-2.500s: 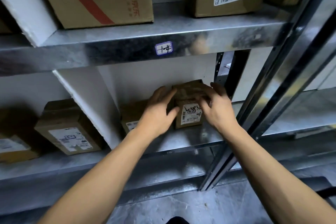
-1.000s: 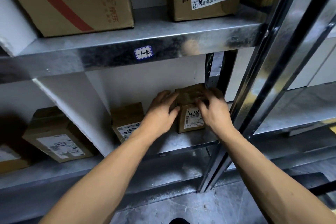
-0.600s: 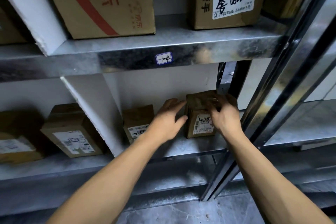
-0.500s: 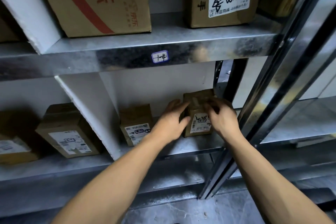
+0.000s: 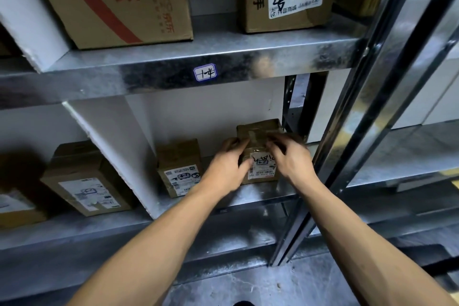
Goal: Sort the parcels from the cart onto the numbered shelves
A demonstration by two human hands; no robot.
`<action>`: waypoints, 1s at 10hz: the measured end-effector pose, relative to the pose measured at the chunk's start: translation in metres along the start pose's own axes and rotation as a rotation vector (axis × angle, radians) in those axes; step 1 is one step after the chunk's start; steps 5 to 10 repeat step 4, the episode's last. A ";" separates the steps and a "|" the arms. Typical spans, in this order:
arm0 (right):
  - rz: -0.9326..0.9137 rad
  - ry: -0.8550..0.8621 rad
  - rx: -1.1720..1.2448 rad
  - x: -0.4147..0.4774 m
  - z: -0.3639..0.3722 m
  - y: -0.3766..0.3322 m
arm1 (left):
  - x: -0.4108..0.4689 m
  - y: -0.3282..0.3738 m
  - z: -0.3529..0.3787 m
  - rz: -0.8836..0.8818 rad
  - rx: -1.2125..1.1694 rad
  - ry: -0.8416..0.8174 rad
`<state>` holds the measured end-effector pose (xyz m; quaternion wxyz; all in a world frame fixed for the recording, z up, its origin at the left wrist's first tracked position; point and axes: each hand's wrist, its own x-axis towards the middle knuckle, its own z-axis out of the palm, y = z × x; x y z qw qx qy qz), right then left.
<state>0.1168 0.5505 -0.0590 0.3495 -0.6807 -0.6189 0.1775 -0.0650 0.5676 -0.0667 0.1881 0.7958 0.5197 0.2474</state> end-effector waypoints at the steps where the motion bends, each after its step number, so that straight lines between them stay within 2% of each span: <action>1: 0.006 0.004 -0.024 0.003 -0.001 -0.001 | -0.003 -0.001 -0.010 -0.003 0.033 0.022; 3: -0.067 0.106 -0.096 -0.005 -0.004 -0.018 | -0.021 -0.007 -0.038 0.054 0.061 0.117; 4: -0.124 0.158 -0.199 -0.019 0.000 -0.034 | -0.034 -0.012 -0.056 0.012 0.224 0.142; 10: -0.124 0.158 -0.199 -0.019 0.000 -0.034 | -0.034 -0.012 -0.056 0.012 0.224 0.142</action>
